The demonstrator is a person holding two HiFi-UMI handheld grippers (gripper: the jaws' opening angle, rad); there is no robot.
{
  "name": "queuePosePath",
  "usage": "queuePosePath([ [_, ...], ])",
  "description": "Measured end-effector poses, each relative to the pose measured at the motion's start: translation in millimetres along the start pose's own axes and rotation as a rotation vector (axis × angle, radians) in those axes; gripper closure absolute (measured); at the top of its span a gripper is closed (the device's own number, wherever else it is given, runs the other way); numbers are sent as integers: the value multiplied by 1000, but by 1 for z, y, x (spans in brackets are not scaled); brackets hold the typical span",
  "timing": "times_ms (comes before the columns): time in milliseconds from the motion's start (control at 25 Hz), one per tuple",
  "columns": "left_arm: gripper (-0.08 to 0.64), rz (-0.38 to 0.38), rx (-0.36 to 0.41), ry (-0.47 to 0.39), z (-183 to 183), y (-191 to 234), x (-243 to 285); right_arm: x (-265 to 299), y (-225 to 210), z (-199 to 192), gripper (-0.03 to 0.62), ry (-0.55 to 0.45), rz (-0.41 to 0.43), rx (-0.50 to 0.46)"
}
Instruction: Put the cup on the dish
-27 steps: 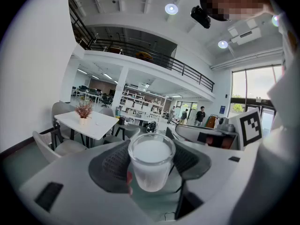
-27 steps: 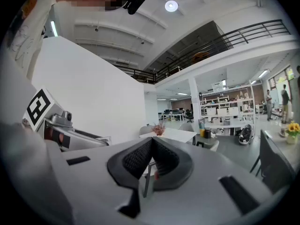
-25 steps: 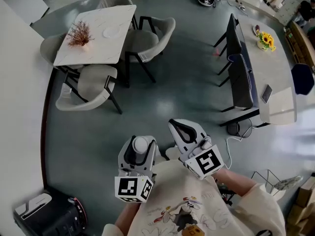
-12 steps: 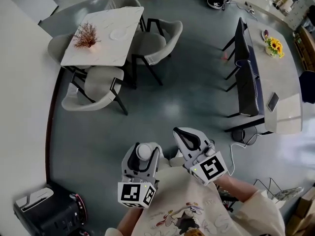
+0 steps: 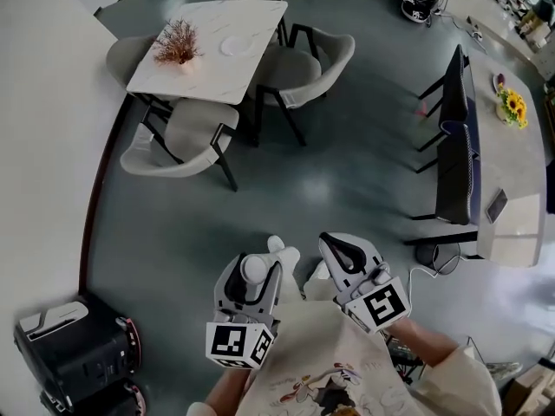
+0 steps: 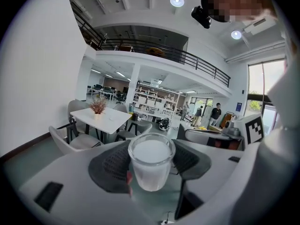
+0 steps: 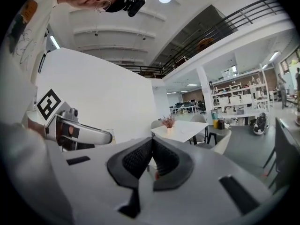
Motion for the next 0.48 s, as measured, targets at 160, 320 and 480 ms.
queuePosePath([
  [160, 287, -5, -20, 0, 10, 14, 20, 24, -6, 7, 586, 20, 30, -20],
  [320, 288, -27, -30, 1, 24, 37, 54, 60, -25, 17, 586, 21, 11, -28],
  [480, 288, -45, -30, -4, 49, 67, 90, 106, -44, 30, 586, 22, -8, -32],
])
Point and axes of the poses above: the fingertips, and each gripper's own axes: x forward along the fingers, y to its left, z out of its top, the point moved 6 cm from there along -x, backward along the fingers, and after that the axes turned 13 degrees about z, right-handed, at the moved point
